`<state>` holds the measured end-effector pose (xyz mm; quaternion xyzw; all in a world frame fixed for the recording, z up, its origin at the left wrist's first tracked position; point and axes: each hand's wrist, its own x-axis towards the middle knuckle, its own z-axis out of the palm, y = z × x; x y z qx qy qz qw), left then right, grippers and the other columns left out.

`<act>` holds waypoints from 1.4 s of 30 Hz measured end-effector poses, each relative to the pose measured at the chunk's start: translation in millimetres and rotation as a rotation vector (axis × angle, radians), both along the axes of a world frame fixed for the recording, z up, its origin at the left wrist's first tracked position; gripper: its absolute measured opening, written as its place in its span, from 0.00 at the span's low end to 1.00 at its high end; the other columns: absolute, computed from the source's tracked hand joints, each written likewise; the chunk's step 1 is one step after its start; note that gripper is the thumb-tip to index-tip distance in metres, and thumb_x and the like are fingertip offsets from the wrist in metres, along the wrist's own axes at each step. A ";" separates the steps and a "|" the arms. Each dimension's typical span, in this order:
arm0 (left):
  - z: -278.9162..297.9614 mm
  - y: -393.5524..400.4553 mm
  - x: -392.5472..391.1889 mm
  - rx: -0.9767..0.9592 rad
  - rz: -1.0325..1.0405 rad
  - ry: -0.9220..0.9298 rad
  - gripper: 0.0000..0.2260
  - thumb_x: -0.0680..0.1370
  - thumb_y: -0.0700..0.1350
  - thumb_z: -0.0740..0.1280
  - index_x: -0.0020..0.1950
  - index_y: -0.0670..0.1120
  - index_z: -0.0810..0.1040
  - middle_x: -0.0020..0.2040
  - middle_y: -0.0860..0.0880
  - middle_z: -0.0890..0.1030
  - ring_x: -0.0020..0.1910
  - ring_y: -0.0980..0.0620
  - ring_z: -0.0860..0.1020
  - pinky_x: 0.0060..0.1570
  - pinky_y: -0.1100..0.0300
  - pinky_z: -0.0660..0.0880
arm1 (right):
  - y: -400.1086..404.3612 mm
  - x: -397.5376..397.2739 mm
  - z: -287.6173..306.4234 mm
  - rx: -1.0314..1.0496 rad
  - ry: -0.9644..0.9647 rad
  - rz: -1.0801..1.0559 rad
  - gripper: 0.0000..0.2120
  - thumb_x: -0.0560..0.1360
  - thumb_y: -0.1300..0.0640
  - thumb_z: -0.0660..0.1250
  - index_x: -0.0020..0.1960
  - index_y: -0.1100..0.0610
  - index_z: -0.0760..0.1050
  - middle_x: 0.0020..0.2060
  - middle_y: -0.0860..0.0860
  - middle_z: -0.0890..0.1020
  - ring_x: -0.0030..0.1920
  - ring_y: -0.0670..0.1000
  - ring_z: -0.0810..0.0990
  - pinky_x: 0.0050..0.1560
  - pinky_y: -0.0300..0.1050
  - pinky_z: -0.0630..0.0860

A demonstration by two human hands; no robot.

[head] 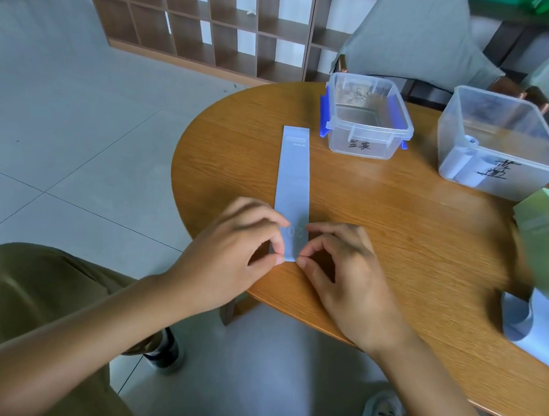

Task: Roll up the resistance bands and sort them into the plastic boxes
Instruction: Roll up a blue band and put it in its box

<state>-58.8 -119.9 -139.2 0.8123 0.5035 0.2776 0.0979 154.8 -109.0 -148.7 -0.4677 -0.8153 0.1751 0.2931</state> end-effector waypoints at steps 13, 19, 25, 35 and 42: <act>-9.2 -16.1 4.2 0.051 0.054 -0.001 0.05 0.77 0.45 0.72 0.44 0.47 0.78 0.70 0.52 0.73 0.72 0.48 0.65 0.71 0.63 0.59 | -12.1 -1.9 6.5 0.045 -0.109 0.041 0.02 0.78 0.56 0.69 0.46 0.53 0.77 0.65 0.47 0.76 0.67 0.50 0.69 0.64 0.54 0.71; -14.0 -17.8 8.6 0.031 0.122 -0.053 0.04 0.77 0.47 0.70 0.43 0.49 0.77 0.74 0.51 0.71 0.74 0.46 0.62 0.73 0.58 0.59 | -18.0 -9.0 4.6 0.002 -0.130 -0.022 0.05 0.79 0.53 0.64 0.46 0.52 0.76 0.68 0.48 0.72 0.69 0.50 0.65 0.68 0.51 0.67; -7.3 -12.8 13.8 0.026 0.235 -0.103 0.09 0.73 0.45 0.75 0.43 0.51 0.75 0.60 0.55 0.78 0.63 0.50 0.68 0.64 0.63 0.63 | -16.1 -19.3 1.9 0.021 -0.055 -0.144 0.04 0.76 0.57 0.68 0.50 0.54 0.76 0.63 0.51 0.74 0.64 0.52 0.67 0.66 0.47 0.66; -2.3 -18.8 14.6 0.207 0.128 -0.040 0.11 0.73 0.37 0.74 0.42 0.43 0.71 0.37 0.52 0.74 0.38 0.51 0.73 0.37 0.56 0.70 | -23.0 -21.1 5.7 0.328 -0.118 -0.181 0.06 0.73 0.63 0.72 0.42 0.56 0.76 0.35 0.48 0.79 0.41 0.55 0.76 0.42 0.53 0.74; -11.6 -25.6 9.4 0.287 0.091 0.048 0.05 0.79 0.39 0.69 0.44 0.42 0.75 0.40 0.50 0.75 0.41 0.49 0.72 0.41 0.59 0.70 | -30.3 -17.5 8.4 0.452 -0.290 -0.079 0.05 0.76 0.62 0.66 0.42 0.57 0.78 0.35 0.51 0.81 0.44 0.57 0.78 0.43 0.52 0.71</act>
